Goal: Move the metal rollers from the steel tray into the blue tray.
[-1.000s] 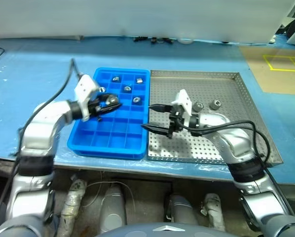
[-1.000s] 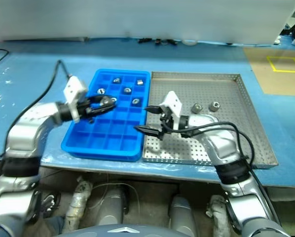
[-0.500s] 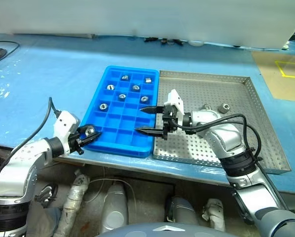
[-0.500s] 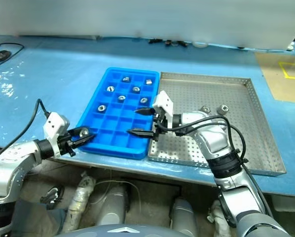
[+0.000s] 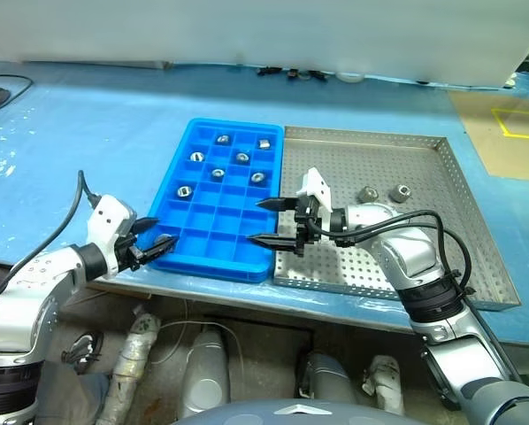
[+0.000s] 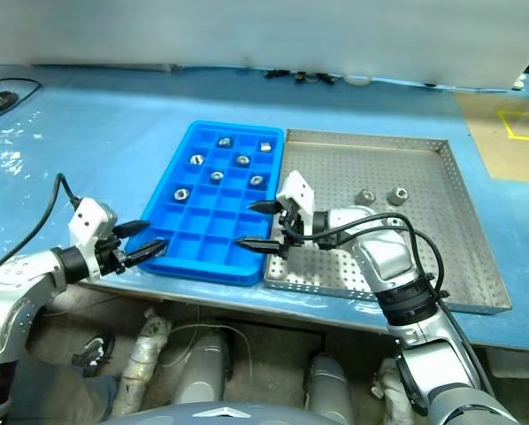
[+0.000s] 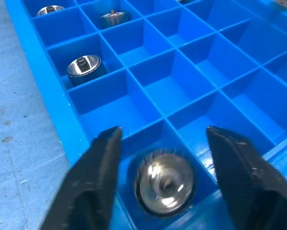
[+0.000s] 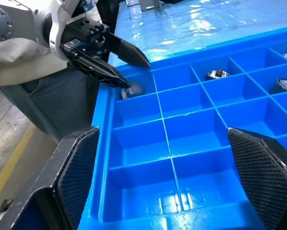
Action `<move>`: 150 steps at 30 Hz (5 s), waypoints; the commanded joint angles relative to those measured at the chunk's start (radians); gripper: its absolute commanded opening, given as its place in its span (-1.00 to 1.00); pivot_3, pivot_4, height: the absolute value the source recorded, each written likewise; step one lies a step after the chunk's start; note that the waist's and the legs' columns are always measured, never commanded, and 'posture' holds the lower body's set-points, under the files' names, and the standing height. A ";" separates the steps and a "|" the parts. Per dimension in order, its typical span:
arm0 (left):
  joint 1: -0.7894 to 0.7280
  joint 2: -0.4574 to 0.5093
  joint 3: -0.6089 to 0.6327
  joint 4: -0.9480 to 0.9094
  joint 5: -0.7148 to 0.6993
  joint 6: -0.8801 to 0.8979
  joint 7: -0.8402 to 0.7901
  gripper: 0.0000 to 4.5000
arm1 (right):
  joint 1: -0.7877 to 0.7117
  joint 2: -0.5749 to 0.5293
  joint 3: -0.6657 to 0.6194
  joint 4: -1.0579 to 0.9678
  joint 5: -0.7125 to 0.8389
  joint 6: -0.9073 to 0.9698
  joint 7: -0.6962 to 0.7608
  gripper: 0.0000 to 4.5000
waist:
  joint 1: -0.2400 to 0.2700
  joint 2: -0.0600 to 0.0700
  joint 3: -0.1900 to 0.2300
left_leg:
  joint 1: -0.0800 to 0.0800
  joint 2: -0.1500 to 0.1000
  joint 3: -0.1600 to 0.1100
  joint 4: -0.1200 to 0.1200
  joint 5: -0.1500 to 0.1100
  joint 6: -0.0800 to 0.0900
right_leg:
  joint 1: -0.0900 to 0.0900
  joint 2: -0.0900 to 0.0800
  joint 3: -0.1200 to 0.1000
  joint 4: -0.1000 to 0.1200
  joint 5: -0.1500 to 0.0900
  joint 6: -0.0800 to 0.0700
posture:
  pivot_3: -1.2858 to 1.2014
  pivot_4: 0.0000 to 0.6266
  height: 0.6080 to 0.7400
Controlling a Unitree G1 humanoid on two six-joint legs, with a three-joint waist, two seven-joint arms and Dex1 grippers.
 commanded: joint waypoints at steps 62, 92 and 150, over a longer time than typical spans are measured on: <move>-1.141 -0.884 -0.472 1.677 0.604 -0.742 -0.017 0.99 | 0.678 -0.045 -0.473 -0.774 0.160 0.182 -0.629 1.00 | -0.197 0.000 -0.002 | -0.002 -0.005 0.008 0.020 -0.011 0.020 | 0.007 -0.004 0.004 -0.011 0.007 0.007 | -0.47 -0.52 1.00; -1.120 -0.898 -0.456 1.683 0.597 -0.730 0.024 -0.37 | 0.855 -0.009 -0.471 -0.767 0.118 0.093 -0.685 1.00 | -0.272 0.000 -0.003 | -0.003 -0.021 0.008 0.019 -0.020 0.034 | 0.019 -0.021 0.001 -0.027 0.003 0.016 | -0.49 -0.52 1.00; -0.439 -0.104 -0.270 0.618 0.183 -0.255 -0.180 0.18 | 0.130 -0.047 -0.142 -0.260 0.114 0.042 -0.272 1.00 | -0.078 0.003 -0.003 | 0.001 -0.014 0.005 0.002 -0.003 0.007 | 0.004 -0.017 0.001 -0.003 0.001 0.011 | -0.01 -0.52 1.00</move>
